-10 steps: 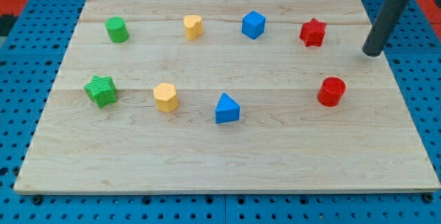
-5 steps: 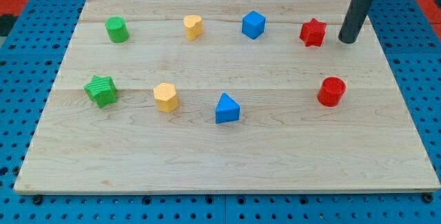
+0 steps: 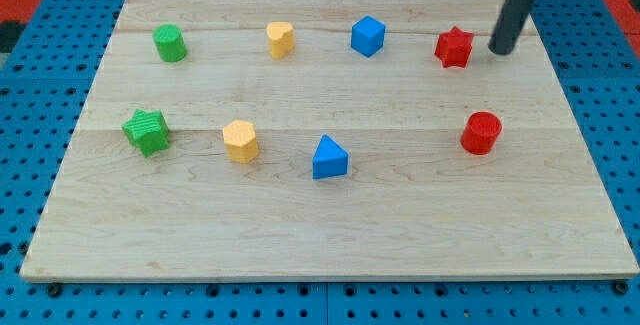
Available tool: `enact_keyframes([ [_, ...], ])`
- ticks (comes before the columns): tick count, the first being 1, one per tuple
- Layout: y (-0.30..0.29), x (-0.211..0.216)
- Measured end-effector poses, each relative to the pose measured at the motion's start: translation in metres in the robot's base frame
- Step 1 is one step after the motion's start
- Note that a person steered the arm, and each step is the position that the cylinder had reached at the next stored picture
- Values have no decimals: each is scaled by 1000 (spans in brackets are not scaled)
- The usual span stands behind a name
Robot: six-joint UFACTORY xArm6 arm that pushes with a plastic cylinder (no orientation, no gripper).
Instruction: Move the red star along with the red circle towards the bottom right of the board
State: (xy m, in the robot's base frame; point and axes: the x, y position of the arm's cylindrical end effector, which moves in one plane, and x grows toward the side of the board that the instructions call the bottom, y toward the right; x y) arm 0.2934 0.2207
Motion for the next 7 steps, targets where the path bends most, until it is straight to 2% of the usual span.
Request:
enact_keyframes([
  [1, -77, -14],
  [2, -141, 36],
  [3, -138, 28],
  [4, -107, -13],
  [5, -67, 6],
  [6, -107, 56],
  [7, -98, 92],
])
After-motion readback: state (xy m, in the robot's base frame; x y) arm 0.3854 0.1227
